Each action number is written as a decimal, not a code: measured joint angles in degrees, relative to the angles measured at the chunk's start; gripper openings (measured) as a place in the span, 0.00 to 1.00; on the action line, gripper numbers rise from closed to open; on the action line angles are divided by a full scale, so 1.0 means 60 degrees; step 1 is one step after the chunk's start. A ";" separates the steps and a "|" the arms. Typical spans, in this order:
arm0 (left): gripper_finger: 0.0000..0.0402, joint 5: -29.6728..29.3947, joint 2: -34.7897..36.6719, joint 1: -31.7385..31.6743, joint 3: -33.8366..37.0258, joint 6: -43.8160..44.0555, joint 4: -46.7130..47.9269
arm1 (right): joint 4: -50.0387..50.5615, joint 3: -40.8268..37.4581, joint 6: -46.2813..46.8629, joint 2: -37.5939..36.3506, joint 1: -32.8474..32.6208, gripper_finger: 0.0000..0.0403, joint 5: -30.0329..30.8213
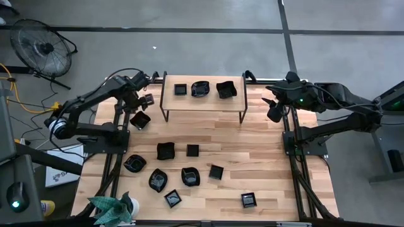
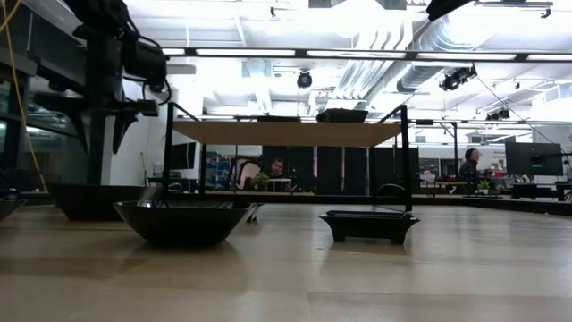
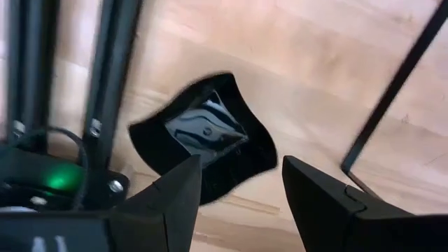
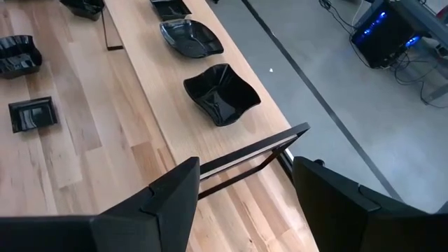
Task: Pick & Place Mini shaped plates
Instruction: Stack the square-shaped plate on the square-shaped plate
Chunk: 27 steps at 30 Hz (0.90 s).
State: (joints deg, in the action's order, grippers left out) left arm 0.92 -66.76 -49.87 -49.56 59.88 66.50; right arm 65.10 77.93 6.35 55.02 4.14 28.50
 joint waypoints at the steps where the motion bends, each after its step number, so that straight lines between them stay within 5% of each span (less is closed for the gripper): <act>1: 0.49 0.0049 0.0000 0.0000 0.0000 0.0070 -0.0003 | 0.0000 0.0000 0.0000 0.0000 -0.0003 0.56 -0.0001; 14: 0.49 -0.0276 0.0000 0.0000 0.0390 0.1982 0.0128 | 0.0004 0.0000 -0.0341 0.0000 0.0000 0.56 -0.0498; 27: 0.49 -0.0285 0.0000 -0.0007 0.0390 0.0268 0.0238 | 0.0040 0.0000 -0.1310 0.0000 0.0001 0.56 -0.0886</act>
State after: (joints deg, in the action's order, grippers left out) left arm -0.79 -66.76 -49.91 -47.22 61.49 67.93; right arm 65.34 77.93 -1.51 55.02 4.15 23.18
